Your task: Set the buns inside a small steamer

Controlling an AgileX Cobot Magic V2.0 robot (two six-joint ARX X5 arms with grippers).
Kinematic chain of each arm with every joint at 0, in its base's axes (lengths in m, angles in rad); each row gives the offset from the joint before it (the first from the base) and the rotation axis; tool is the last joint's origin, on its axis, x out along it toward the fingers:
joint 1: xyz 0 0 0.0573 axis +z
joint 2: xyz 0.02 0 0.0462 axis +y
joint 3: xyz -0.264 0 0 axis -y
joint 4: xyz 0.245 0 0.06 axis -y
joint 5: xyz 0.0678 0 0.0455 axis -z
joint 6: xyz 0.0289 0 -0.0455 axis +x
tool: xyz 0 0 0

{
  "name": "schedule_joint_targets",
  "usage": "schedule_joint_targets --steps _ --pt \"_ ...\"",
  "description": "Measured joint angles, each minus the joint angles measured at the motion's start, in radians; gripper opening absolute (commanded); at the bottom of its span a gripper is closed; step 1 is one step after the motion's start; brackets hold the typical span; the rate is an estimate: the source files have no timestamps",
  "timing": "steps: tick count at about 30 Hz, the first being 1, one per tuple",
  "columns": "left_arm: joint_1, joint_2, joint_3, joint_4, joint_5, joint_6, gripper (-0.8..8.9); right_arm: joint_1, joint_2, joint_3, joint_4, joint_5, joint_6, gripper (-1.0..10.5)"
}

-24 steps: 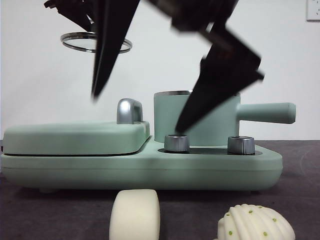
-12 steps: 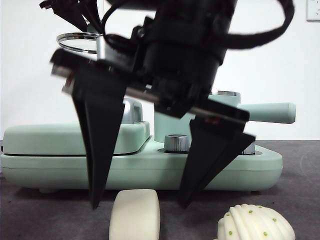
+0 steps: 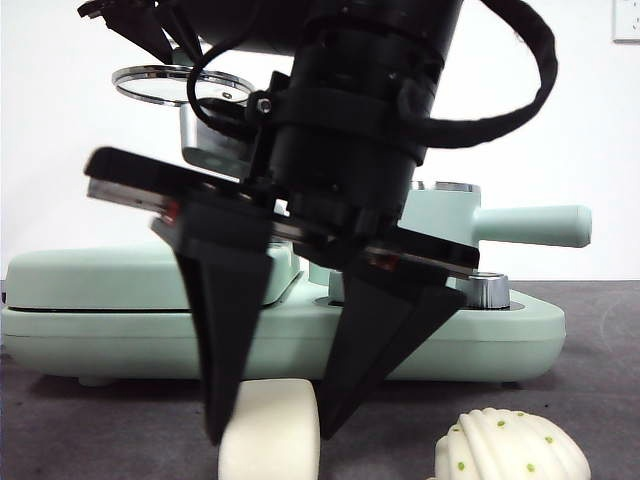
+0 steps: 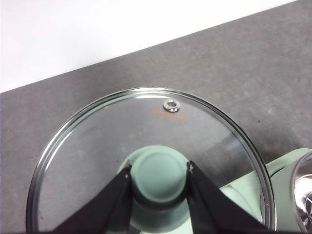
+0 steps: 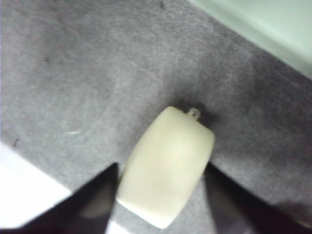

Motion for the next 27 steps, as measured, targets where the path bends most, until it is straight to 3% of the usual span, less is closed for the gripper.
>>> schedule_joint_targets --steps 9,15,22,27 --pt "0.014 0.000 0.000 0.000 0.000 -0.003 0.11 -0.009 0.002 0.013 -0.018 -0.029 -0.005 1.6" --pt "0.018 0.000 0.000 0.000 0.000 -0.003 0.11 -0.041 0.003 0.176 -0.172 -0.078 -0.026 1.6" --pt "0.028 0.000 0.000 0.000 0.000 -0.003 0.11 -0.129 0.003 0.478 -0.451 -0.105 -0.155 1.6" --pt "0.028 0.000 0.000 -0.001 0.000 -0.003 0.11 -0.234 0.008 0.667 -0.550 -0.077 -0.249 1.6"
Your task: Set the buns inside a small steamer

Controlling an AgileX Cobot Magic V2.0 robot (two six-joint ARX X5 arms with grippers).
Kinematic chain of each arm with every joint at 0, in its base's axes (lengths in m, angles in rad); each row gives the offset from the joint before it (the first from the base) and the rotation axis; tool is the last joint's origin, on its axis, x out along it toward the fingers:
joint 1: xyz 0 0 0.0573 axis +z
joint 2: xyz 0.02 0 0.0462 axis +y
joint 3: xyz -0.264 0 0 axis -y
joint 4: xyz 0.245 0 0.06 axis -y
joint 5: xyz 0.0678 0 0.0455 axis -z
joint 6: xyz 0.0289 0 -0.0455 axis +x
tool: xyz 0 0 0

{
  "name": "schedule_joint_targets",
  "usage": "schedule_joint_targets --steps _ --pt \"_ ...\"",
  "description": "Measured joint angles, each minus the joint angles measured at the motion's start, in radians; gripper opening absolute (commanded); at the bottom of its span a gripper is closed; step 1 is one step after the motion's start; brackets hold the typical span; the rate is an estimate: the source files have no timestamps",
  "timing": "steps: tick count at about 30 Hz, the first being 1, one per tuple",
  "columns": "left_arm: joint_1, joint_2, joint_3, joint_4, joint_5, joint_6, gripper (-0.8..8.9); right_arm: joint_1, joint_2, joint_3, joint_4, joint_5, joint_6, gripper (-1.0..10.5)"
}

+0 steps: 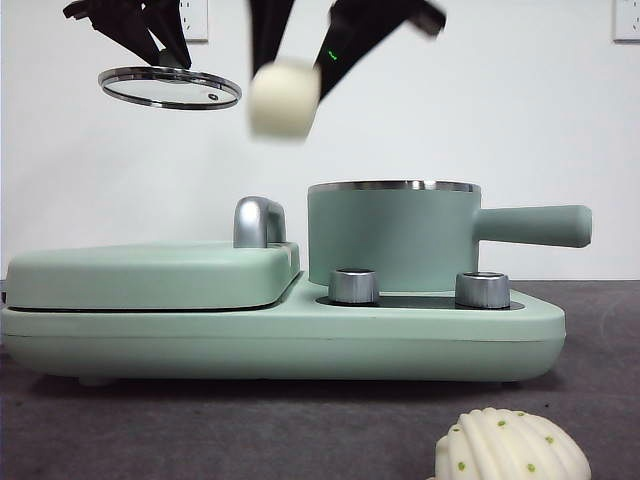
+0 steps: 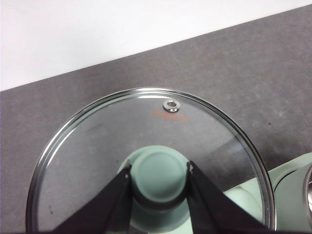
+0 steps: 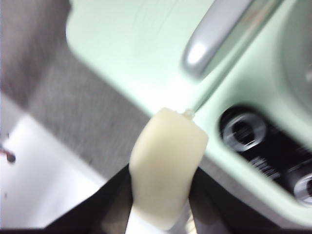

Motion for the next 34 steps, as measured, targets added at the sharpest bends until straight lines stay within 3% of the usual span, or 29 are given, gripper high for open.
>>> schedule_joint_targets --steps 7,14,31,34 --pt "0.000 0.000 0.000 0.000 0.000 0.000 0.11 -0.176 0.080 0.183 -0.048 0.019 -0.103 1.6" --pt "0.000 0.000 0.000 0.000 0.000 0.000 0.11 -0.299 0.181 0.222 -0.027 0.021 -0.163 1.6" --pt "0.007 0.000 0.000 0.008 0.000 0.000 0.11 -0.334 0.361 0.223 0.047 -0.012 -0.211 1.6" --pt "0.010 0.000 0.000 0.008 0.000 0.000 0.11 -0.334 0.361 0.223 0.047 -0.012 -0.212 2.2"
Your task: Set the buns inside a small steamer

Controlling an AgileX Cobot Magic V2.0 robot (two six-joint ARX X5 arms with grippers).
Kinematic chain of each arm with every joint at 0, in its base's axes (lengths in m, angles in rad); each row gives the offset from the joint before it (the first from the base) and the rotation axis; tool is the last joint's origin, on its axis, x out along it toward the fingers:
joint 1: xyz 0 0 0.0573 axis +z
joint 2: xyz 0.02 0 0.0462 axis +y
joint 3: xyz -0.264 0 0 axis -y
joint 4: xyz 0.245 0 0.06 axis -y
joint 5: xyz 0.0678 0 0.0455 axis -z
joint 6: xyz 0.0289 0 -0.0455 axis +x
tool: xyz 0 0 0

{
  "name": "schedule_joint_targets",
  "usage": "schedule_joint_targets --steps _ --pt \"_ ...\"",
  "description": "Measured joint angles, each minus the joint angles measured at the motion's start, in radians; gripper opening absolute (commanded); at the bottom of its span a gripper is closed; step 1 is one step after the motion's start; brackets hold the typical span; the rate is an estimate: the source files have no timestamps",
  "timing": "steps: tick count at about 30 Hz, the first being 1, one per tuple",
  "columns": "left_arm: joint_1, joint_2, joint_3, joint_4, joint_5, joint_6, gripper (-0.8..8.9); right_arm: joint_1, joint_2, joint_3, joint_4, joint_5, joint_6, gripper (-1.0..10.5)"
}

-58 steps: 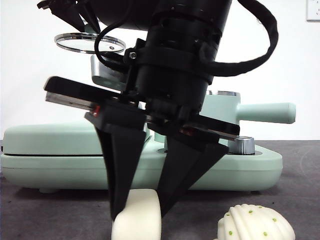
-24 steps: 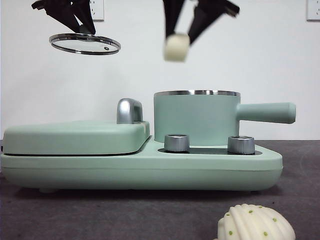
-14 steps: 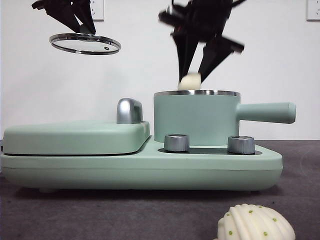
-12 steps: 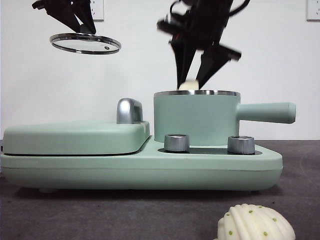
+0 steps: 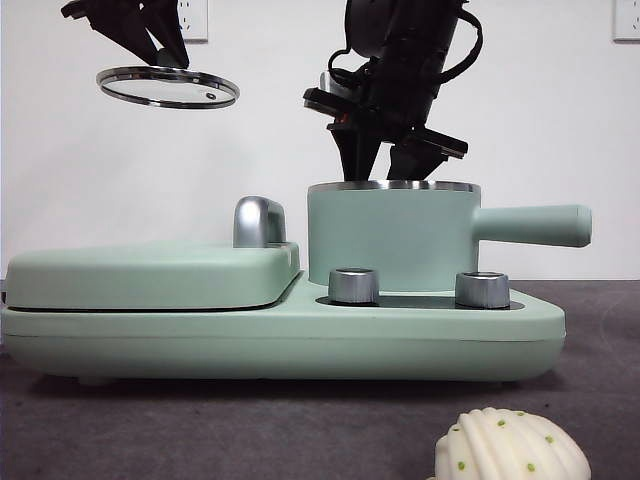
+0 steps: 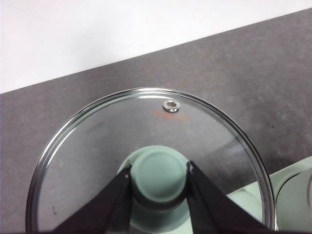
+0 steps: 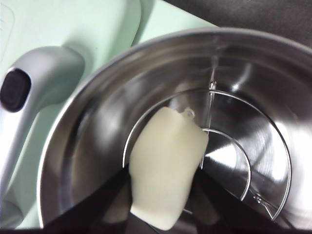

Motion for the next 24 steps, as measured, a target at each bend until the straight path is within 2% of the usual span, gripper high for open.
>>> schedule_joint_targets --steps 4,18,24 --pt "0.004 0.000 0.000 0.000 0.000 0.000 0.11 0.000 0.000 0.000 0.000 0.000 0.000 3.4" --pt "0.027 0.000 0.000 0.000 0.000 0.000 0.11 -0.002 0.000 0.065 0.001 0.000 0.001 4.4" --pt "0.029 0.000 0.000 0.000 0.000 0.000 0.11 -0.002 0.000 0.113 -0.028 0.006 0.001 4.4"
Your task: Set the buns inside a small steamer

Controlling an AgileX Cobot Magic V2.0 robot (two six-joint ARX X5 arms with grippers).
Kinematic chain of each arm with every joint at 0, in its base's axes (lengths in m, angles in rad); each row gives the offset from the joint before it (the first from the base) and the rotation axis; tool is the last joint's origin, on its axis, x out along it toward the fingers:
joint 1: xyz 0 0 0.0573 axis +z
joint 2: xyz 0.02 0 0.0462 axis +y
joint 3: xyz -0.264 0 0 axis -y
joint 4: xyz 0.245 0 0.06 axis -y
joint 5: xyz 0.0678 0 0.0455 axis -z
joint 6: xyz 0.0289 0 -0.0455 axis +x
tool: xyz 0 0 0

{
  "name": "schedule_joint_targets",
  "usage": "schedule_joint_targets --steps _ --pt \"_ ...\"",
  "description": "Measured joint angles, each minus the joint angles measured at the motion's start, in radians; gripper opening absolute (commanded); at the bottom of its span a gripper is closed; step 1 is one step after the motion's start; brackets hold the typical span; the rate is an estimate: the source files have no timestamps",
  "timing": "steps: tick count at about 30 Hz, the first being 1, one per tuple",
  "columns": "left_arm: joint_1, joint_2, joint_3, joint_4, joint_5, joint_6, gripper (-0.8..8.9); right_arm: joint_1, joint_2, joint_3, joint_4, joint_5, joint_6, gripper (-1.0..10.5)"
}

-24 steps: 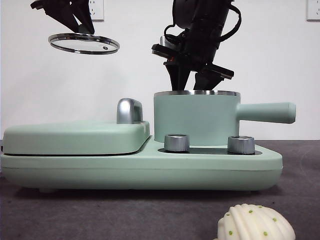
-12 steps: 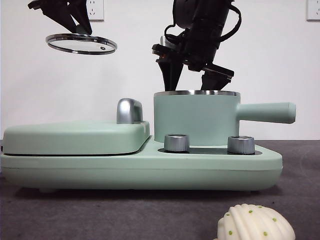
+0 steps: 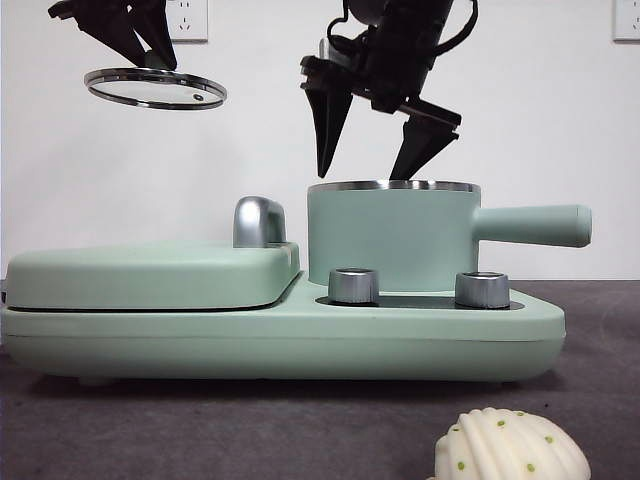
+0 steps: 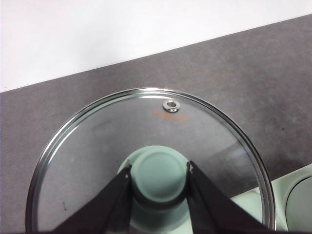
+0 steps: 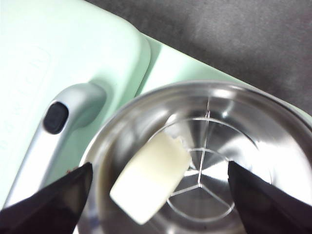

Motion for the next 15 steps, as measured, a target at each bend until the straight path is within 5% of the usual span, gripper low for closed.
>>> schedule_joint_targets --steps 10,15 --pt "0.000 0.000 0.000 0.000 0.000 0.000 0.11 0.000 -0.049 0.066 -0.144 0.006 0.000 4.4" --pt "0.000 0.000 0.000 0.000 0.000 0.000 0.11 0.005 -0.149 0.059 -0.175 0.104 -0.002 4.4"
